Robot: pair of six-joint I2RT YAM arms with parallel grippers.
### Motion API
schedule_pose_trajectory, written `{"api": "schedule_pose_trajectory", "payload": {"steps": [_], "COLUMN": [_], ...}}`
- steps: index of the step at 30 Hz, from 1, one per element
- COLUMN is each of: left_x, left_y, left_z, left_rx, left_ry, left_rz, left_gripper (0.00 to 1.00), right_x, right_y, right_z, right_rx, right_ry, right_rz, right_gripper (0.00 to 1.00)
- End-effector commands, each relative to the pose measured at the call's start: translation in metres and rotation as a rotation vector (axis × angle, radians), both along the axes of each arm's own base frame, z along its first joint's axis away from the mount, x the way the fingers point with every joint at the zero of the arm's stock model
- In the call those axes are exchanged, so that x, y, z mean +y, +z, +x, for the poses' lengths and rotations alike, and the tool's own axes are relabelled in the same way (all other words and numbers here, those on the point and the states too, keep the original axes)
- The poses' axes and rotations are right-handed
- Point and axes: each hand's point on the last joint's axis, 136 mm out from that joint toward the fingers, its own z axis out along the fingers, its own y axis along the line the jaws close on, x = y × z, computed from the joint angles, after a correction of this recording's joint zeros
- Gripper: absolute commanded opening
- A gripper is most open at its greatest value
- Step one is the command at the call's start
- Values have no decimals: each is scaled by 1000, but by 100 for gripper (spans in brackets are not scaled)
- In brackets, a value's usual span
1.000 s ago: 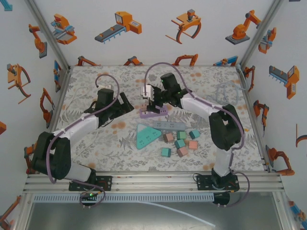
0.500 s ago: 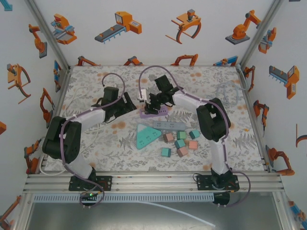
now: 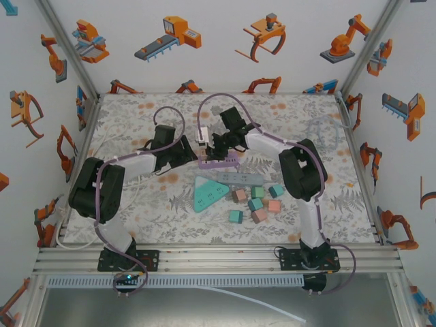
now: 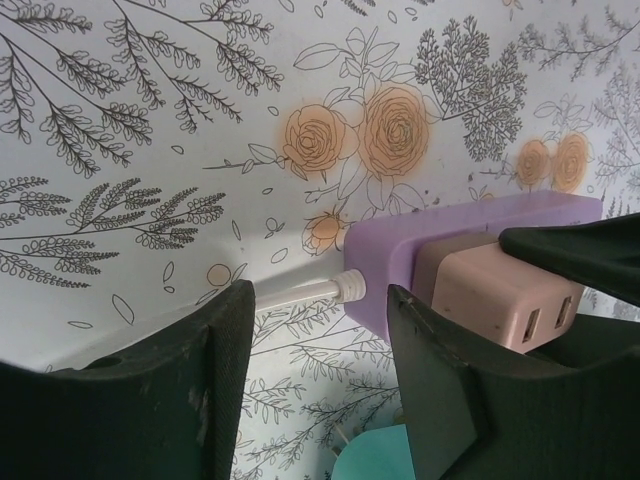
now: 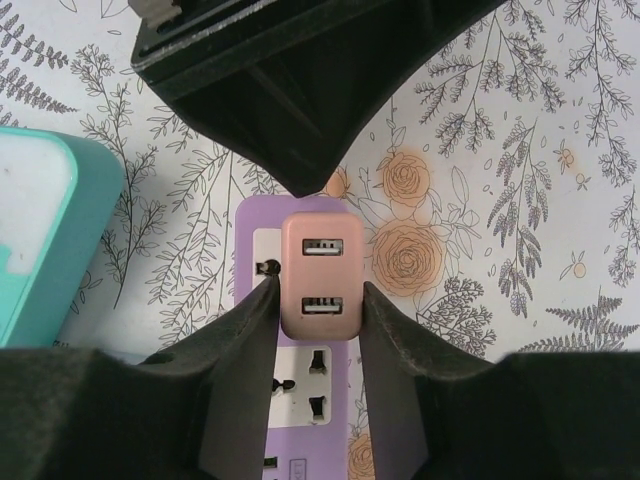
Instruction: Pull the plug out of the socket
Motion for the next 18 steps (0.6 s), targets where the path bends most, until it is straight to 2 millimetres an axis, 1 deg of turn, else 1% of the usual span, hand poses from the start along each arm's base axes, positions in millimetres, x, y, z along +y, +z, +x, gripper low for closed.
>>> {"api": "schedule_pose_trajectory", "payload": {"steps": [1, 5, 9, 11, 14, 18], "left_x": [-9, -15, -16, -14, -10, -3], "left_y": [3, -5, -11, -15, -21, -30], "left_z": [3, -4, -9, -12, -17, -22], "left_rx": [-3, 22, 43, 60, 84, 108], "left_ry": [-40, -80, -98, -95, -88, -74], "left_rz": [2, 11, 33, 42, 57, 90], "left_gripper": [53, 53, 52, 52, 51, 50], "right_x": [5, 6, 5, 6, 7, 11], "right_y": [7, 9, 9, 10, 13, 24], "right_z": [1, 3, 2, 3, 7, 11], "right_rx": [8, 13, 17, 18, 24, 36], "right_ry": [21, 8, 3, -3, -23, -49], "right_rz": [30, 31, 28, 29, 36, 73], "right_gripper": [31, 27, 25, 23, 17, 12]}}
